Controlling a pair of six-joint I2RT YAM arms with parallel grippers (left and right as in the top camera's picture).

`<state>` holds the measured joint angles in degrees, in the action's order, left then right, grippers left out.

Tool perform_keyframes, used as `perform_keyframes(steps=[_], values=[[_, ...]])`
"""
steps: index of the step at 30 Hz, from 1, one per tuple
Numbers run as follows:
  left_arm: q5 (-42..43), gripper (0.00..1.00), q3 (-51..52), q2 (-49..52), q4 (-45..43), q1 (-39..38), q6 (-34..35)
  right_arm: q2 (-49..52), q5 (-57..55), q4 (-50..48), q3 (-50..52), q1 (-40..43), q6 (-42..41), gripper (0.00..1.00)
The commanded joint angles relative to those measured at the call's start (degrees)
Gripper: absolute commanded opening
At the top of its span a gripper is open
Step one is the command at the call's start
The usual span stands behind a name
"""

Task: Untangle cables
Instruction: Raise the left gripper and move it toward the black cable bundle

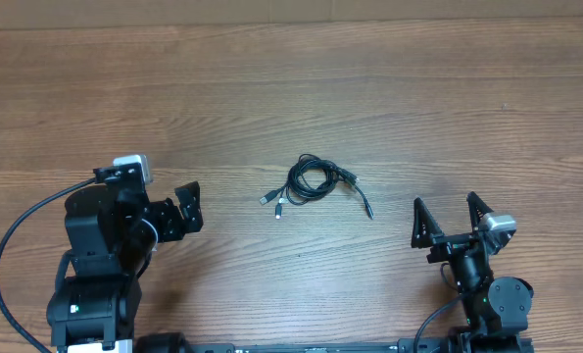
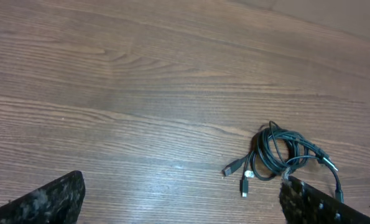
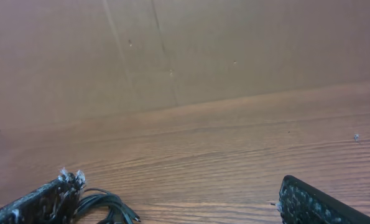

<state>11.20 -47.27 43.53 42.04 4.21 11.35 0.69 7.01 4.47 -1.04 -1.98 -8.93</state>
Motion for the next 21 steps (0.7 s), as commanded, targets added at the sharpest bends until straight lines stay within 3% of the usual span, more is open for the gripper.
perform_keyframes(steps=[1,6,17,21], values=[[0.87,1.0,-1.42,-0.09,-0.31,-0.11,-1.49,-0.52,-0.98,-0.24,0.59,-0.37,0.44,1.0],[0.9,1.0,-1.42,-0.09,0.55,-0.11,-1.49,-0.52,-10.4,-0.04,0.57,-0.2,0.42,1.0],[0.94,1.0,-1.42,-0.02,1.68,-0.11,-1.44,-0.52,-10.38,-0.02,0.57,-0.2,0.42,1.0],[1.55,1.0,-1.42,-0.02,1.03,-0.11,2.03,-0.52,-6.71,0.37,0.57,-0.22,0.13,1.0]])
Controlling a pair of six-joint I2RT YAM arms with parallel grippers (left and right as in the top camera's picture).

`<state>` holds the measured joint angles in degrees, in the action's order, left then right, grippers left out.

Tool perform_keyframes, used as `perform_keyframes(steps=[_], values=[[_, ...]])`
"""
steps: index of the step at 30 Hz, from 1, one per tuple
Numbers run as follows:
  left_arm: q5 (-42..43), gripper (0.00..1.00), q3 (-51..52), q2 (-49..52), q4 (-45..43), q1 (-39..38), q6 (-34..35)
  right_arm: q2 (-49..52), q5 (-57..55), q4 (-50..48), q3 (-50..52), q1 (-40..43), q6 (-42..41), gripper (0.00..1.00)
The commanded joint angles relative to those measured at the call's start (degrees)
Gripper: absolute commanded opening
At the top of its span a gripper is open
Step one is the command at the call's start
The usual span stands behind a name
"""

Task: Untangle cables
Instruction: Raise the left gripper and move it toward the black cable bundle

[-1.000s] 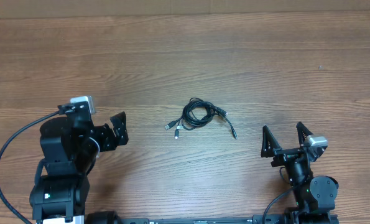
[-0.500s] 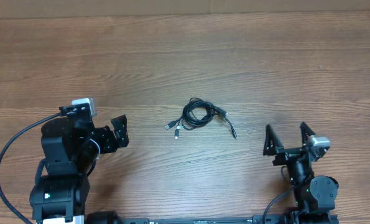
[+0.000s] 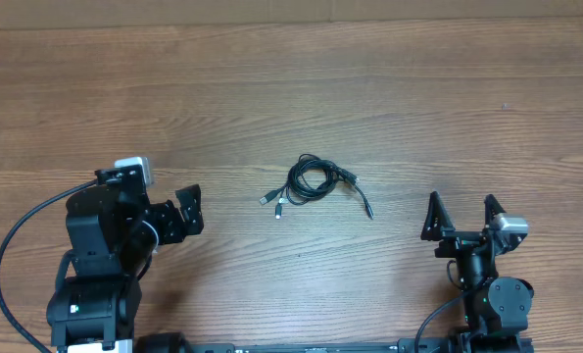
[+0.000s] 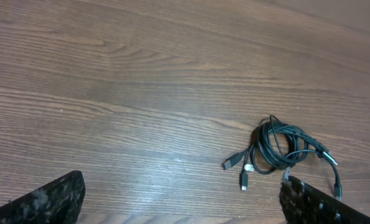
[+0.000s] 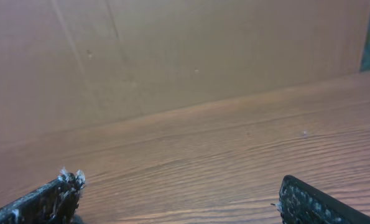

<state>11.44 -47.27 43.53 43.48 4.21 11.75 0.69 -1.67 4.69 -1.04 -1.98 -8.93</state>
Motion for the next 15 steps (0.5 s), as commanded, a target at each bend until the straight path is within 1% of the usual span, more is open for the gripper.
perform_keyframes(steps=[1,2,8,11,15], values=[[1.36,0.99,-1.42,-0.02,-0.42,-0.11,2.32,-0.52,3.1,0.13,0.57,-0.22,-0.17,1.0],[1.55,0.99,-1.42,-0.02,-0.42,-0.11,2.47,-0.52,4.22,0.09,0.57,-0.22,-0.79,1.0],[4.55,1.0,-1.42,0.85,-1.11,-0.13,2.4,-0.52,9.9,-0.46,0.55,-0.22,-14.12,1.0],[6.99,0.99,-1.42,2.49,-2.29,-0.17,2.38,-0.52,12.17,-0.37,0.28,-0.22,-15.1,1.0],[8.11,0.92,-1.44,4.96,-3.87,-0.74,2.34,-0.52,13.55,2.43,-1.18,-0.22,-15.1,1.0]])
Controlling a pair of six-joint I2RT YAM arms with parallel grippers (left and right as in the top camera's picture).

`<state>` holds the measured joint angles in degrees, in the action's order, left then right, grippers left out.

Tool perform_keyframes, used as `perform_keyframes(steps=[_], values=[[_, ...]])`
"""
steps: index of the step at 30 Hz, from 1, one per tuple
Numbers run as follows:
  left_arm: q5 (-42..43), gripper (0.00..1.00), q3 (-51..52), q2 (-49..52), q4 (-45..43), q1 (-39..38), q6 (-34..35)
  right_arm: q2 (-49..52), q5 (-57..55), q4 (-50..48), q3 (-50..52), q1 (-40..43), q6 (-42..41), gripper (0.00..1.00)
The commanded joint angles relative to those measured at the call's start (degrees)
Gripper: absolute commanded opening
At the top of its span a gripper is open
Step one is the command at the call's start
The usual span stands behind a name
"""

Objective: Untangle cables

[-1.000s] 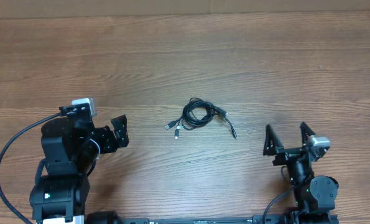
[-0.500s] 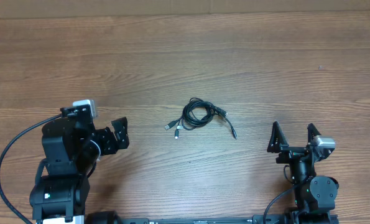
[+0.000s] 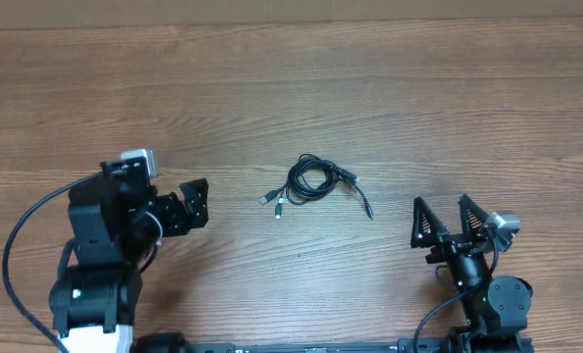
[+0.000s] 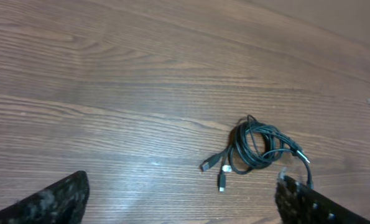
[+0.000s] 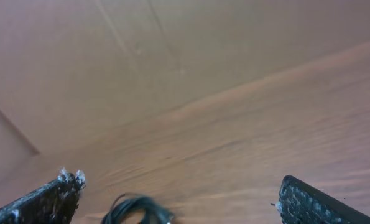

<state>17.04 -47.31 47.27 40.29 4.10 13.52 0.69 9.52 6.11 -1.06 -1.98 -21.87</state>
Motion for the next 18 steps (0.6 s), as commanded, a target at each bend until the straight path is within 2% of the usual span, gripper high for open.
perform_keyframes(steps=[1,6,9,18], values=[[2.49,0.91,-1.4,2.01,-1.22,-1.22,0.02,-0.5,2.82,2.16,-1.68,-0.22,-2.12,1.0],[1.53,0.92,-1.77,6.05,-4.37,-6.25,-1.33,-0.48,2.82,9.42,-4.83,-0.22,-2.12,1.0],[-1.9,0.94,-3.52,9.57,-4.52,-10.21,-1.33,0.11,2.84,12.35,-6.8,-0.22,-2.14,1.0],[-4.09,1.0,-14.97,22.75,-1.42,-18.73,-3.32,9.09,3.69,23.21,-18.43,-0.22,-2.14,1.0]])
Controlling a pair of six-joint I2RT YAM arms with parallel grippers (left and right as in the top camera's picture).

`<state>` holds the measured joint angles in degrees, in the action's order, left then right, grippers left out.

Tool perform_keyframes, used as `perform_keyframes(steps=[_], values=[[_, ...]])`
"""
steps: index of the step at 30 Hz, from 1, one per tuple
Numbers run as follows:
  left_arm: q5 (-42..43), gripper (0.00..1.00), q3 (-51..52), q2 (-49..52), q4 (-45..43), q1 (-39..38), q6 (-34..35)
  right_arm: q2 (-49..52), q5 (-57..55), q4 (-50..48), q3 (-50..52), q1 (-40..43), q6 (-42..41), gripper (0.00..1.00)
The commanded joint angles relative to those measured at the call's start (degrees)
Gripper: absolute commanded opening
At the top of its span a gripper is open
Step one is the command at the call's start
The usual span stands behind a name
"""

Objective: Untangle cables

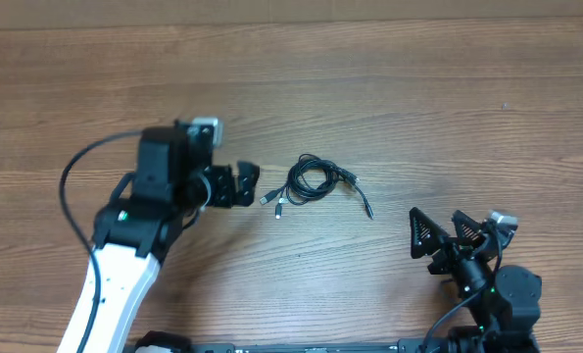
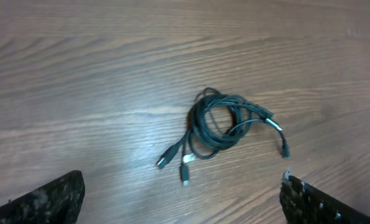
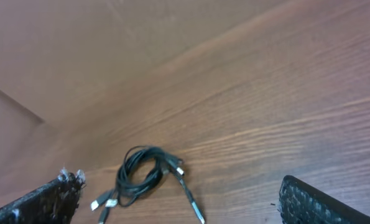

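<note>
A small tangle of black cables (image 1: 312, 179) lies coiled at the middle of the wooden table. Two plug ends (image 1: 272, 202) stick out at its left, and one loose end (image 1: 366, 209) trails off to the right. My left gripper (image 1: 249, 186) is open just left of those plugs, touching nothing. The left wrist view looks down on the coil (image 2: 222, 121), ahead of the open left gripper (image 2: 181, 208). My right gripper (image 1: 438, 233) is open near the front right edge, well short of the coil (image 3: 141, 171), which shows small ahead of the right gripper (image 3: 178, 208).
The wooden table (image 1: 448, 108) runs wide on all sides of the coil. A brown cardboard wall (image 3: 110, 43) stands along the far edge. The left arm's own black cord (image 1: 71, 186) loops out to its left.
The left arm has reached away from the near left to the table's middle, its open gripper now beside the plugs. The right wrist camera now looks lower and shows the whole coil.
Both arms stood at the near edge with open grippers and the coil untouched in the middle. The right gripper faced further right, then left again, while the left arm shifted slightly. Now the left gripper is beside the coil, which has not moved.
</note>
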<state>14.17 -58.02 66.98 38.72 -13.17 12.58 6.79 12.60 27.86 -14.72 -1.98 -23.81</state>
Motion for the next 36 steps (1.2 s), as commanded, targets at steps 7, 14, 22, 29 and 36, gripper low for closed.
perform_keyframes(steps=[7,14,22,29,36], values=[[-1.25,1.0,-9.07,11.58,-1.7,-3.91,-2.75,16.09,2.56,9.22,-14.53,-0.22,0.04,1.0],[-0.98,0.99,-9.05,16.15,-8.2,-3.91,0.35,29.75,2.51,16.59,-23.45,-0.22,0.07,1.0],[-1.42,1.0,-9.05,21.4,-13.73,-5.57,-4.0,41.88,2.54,21.33,-31.06,-0.22,1.49,1.0],[-6.69,1.0,-9.05,27.39,-14.58,-7.58,-6.14,45.9,2.51,22.4,-33.4,-0.2,1.73,1.0],[-3.82,1.0,-9.05,34.05,-15.5,-8.85,-6.14,45.97,2.54,22.67,-33.38,-0.2,1.7,1.0]])
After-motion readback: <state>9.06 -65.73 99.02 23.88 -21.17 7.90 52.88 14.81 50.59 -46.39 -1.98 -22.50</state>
